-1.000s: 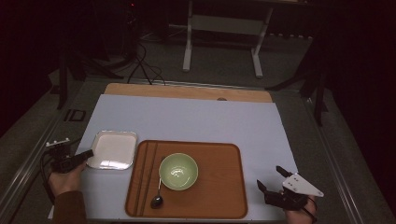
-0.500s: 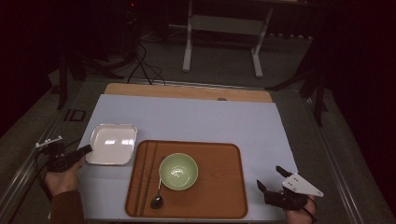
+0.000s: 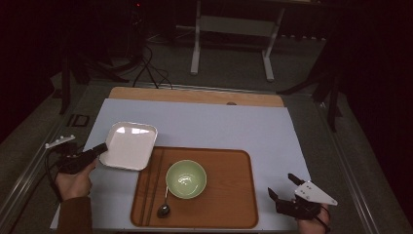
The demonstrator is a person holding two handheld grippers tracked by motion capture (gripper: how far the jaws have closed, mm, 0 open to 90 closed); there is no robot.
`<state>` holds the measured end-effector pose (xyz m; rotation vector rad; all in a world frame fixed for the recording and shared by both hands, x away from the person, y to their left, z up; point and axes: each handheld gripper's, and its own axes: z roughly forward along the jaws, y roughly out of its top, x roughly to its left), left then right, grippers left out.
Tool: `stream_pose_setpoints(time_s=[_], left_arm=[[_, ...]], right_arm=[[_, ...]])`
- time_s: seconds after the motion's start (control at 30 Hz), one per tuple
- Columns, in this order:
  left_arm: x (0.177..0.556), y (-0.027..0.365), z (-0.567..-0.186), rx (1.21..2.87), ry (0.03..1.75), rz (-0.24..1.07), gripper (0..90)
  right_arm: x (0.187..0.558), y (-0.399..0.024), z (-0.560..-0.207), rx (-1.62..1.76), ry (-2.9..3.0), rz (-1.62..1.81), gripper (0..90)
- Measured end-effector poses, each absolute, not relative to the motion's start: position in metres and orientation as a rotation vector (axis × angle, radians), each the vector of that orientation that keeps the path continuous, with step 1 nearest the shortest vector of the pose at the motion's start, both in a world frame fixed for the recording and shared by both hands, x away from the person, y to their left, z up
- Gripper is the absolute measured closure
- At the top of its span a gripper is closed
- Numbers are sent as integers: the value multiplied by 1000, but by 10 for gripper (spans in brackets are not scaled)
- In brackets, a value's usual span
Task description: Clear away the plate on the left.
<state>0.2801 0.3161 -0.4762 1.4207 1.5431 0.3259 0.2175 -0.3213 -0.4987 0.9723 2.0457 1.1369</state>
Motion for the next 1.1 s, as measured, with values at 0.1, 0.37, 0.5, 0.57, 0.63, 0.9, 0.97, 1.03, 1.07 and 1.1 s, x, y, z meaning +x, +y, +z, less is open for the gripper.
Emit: stream_pose_setpoints(time_s=[0.1,0.37,0.5,0.57,0.63,0.9,0.97,1.03,1.07,1.1], left_arm=[[285,307,-469,1453,1513,328,887],[295,285,-452,1519,1434,326,887],[300,274,-445,1551,1392,318,886],[302,269,-442,1567,1375,313,887],[304,264,-440,1586,1355,305,887],[312,242,-432,1653,1286,281,887],[313,236,-430,1669,1270,278,887],[315,231,-428,1686,1252,271,888],[316,228,-427,1694,1242,268,888],[316,226,-426,1701,1235,264,888]], right_arm=[[217,-322,-499,972,2045,1138,138],[218,-322,-499,973,2044,1139,138],[218,-322,-499,975,2040,1141,138],[218,-322,-499,976,2042,1140,138],[218,-322,-499,975,2041,1140,138],[218,-322,-499,976,2041,1142,138],[218,-322,-499,978,2040,1141,138],[218,-323,-499,980,2039,1141,138],[218,-323,-499,980,2039,1141,138],[218,-323,-499,979,2038,1142,138]])
